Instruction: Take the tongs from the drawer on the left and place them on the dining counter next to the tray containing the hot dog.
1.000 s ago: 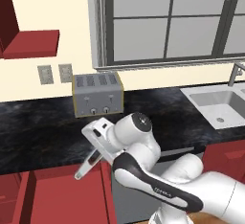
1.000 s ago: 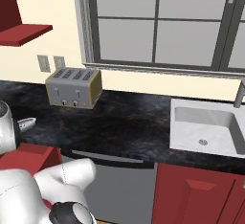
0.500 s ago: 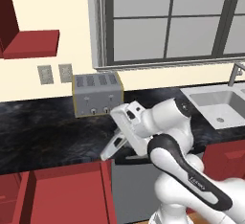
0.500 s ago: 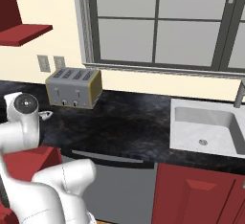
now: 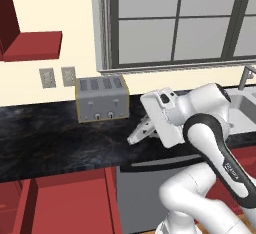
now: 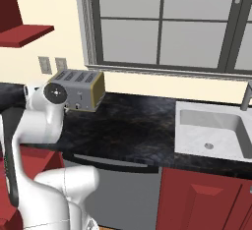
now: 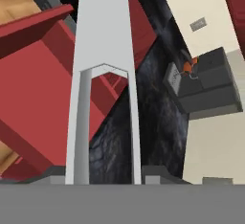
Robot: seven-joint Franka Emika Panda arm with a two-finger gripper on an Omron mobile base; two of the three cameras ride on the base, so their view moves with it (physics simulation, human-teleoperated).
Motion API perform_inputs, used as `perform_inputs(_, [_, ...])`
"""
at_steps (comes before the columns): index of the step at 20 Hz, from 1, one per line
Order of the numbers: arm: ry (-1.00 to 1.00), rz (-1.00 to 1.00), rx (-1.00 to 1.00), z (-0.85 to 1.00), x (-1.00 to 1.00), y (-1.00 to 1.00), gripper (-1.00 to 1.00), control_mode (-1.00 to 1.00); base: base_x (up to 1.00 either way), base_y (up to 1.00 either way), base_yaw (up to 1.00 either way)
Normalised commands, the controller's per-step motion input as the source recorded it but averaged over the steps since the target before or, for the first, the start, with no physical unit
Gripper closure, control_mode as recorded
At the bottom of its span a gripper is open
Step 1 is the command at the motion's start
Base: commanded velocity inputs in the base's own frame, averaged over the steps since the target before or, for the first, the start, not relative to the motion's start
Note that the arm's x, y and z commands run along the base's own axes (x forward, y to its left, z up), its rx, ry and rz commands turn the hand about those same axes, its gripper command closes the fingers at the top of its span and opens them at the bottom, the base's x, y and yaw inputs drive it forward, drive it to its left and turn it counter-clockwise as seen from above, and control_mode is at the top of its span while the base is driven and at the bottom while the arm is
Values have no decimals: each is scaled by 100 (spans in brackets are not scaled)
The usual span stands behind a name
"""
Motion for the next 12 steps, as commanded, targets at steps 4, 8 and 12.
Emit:
perform_inputs(4, [20,0,0,46,0,-29,100,-100,0,0,0])
perform_inputs(8, [18,0,-4,18,4,-8,100,-100,0,0,0])
perform_inputs(12, [11,0,-12,1,17,-32,100,-100,0,0,0])
